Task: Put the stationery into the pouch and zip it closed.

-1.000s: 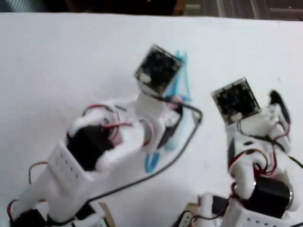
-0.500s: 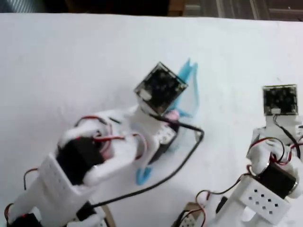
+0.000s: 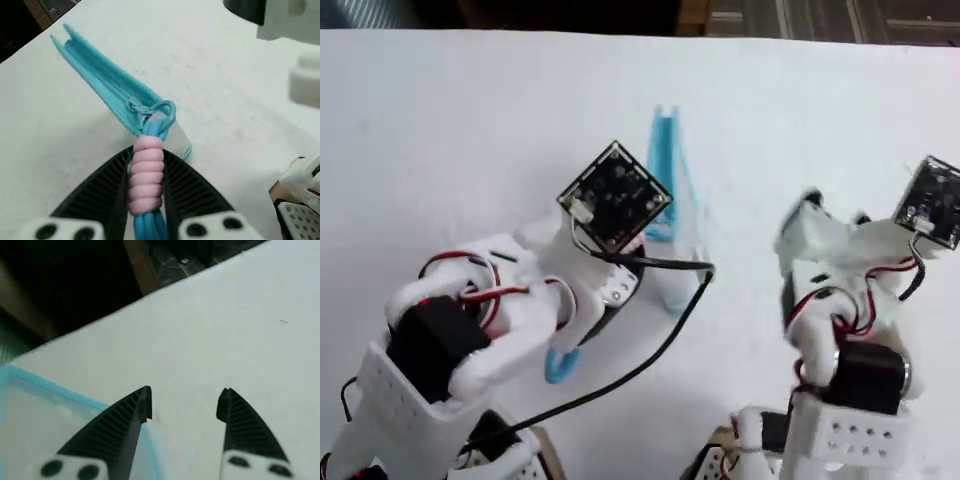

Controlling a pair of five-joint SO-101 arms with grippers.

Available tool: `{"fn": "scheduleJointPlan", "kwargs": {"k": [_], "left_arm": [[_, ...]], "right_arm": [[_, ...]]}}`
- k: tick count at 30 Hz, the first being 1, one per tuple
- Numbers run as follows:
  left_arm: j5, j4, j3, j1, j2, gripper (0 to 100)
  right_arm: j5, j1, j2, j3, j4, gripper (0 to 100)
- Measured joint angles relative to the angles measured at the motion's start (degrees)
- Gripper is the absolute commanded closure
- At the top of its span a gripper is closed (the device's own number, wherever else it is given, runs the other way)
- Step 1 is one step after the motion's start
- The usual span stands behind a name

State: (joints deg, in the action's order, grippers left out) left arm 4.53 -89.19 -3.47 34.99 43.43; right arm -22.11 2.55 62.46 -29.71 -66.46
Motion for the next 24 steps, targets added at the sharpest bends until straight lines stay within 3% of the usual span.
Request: {"fn": "scheduleJointPlan", "kwargs": {"k": [3, 10, 17, 24], "left_arm": [[0.0, 0.0, 0.0, 0.26, 0.0, 98], [0.0, 0.0, 0.0, 4.75, 0.0, 98], [0.0, 0.0, 0.0, 6.24, 0.0, 98], [0.0, 0.0, 0.0, 6.24, 0.0, 98]], "right_arm": [[-5.36, -6.07, 0.0, 5.1, 2.9, 78.3], [-7.03, -19.25, 0.53, 12.92, 4.48, 78.8], [-7.03, -28.31, -3.34, 13.71, 2.37, 90.7], [2.64, -29.71, -10.55, 13.71, -2.73, 91.1]]}}
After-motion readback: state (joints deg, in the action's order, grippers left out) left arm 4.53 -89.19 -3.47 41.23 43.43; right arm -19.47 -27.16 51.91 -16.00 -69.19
